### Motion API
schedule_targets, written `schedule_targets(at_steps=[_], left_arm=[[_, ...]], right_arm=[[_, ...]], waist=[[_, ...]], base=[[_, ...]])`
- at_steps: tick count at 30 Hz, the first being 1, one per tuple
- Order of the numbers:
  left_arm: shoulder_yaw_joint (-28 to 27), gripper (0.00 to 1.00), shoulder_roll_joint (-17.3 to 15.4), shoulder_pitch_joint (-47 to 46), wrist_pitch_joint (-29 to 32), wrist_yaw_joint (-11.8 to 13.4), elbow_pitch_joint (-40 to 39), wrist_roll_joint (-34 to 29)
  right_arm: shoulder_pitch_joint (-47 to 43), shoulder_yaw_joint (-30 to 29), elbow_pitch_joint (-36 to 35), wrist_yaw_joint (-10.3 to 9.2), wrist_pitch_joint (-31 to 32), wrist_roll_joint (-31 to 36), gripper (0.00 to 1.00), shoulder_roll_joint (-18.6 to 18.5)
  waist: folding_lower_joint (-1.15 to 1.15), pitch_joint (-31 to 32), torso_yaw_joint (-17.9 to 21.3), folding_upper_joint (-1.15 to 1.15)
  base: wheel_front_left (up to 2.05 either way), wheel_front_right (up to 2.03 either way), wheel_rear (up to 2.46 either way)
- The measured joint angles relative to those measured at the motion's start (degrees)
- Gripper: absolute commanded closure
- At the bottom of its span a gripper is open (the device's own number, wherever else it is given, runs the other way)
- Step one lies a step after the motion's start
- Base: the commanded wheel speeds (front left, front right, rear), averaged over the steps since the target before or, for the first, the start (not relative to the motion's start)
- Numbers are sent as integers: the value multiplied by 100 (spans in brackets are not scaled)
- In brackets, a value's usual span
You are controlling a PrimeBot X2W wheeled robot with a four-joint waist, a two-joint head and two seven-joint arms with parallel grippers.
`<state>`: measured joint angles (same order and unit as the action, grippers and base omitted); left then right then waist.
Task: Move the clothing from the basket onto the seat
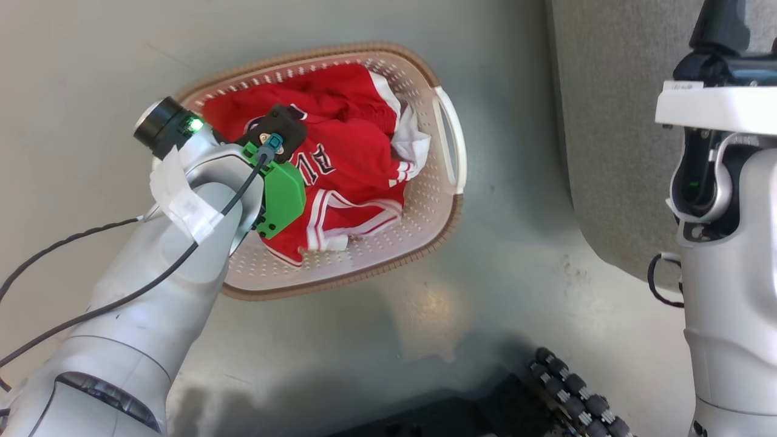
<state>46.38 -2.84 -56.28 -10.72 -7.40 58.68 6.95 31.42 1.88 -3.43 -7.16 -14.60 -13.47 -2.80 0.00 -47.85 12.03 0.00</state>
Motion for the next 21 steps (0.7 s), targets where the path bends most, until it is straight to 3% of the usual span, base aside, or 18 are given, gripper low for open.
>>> schedule_targets(at_steps=[10,21], left_arm=[[-65,100,33,110,-202,-13,-301,350],[-375,100,69,115,-349,-13,-792,731]], right_arm=[[-328,-108,387,26,0,146,0,0],[-712,-229,724,211,0,304,0,0]], waist=[[0,637,-302,0],[0,1484,-594,0]], base=[[0,0,0],[0,0,0]])
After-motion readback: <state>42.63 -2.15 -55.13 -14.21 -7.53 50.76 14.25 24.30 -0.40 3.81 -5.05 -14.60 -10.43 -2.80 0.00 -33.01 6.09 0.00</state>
